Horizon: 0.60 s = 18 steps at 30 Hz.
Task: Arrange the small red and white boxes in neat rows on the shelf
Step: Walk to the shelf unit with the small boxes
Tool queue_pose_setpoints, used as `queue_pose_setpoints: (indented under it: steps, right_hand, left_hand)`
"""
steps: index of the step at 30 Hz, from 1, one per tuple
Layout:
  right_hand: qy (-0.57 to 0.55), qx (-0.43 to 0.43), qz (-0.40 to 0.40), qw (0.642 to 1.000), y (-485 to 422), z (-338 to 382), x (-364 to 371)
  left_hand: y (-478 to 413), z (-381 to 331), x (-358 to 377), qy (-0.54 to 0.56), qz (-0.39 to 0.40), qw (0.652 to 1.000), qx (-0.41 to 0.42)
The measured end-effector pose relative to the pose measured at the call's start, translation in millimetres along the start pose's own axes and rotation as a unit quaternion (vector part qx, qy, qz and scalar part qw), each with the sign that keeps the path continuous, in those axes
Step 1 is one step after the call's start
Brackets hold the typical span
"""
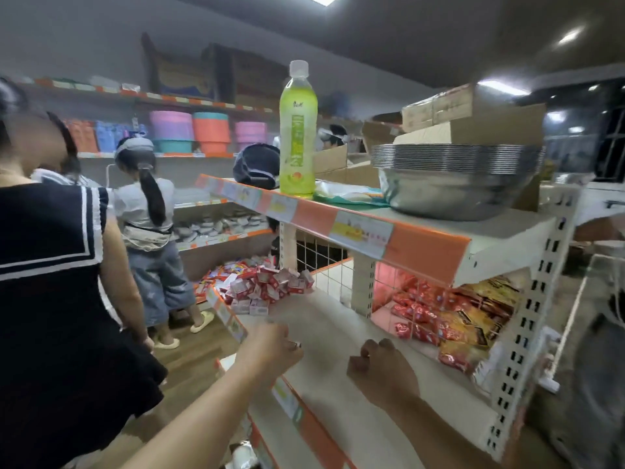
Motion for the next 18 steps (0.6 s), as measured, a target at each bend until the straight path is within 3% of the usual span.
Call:
queue_pose_setpoints:
  steps: [6, 12, 18]
  right_hand:
    - [0.041, 0.085, -0.069, 0.993, -5, -44, -30]
    - [0.052, 0.191, -0.148, 0.969, -5, -60, -40]
    - [0.054, 0.27, -0.222, 0.935, 9, -39, -31]
  left_hand:
    - [-55, -66, 35, -0.04, 0.032, 0.991, 0.125]
    - [-96, -101, 51, 0.075, 0.034, 0.965, 0.247]
    - [-125, -105, 71, 0.108, 0.065, 0.929, 0.347]
Point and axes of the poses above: each hand's wrist, its own y-axis away from the middle knuckle, its own x-axis out of the palm, z = x × y, the point moved 5 cm from there along -y, towards the middle knuckle, and after that the axes turned 8 degrees about -y, right-handed, at the moved point
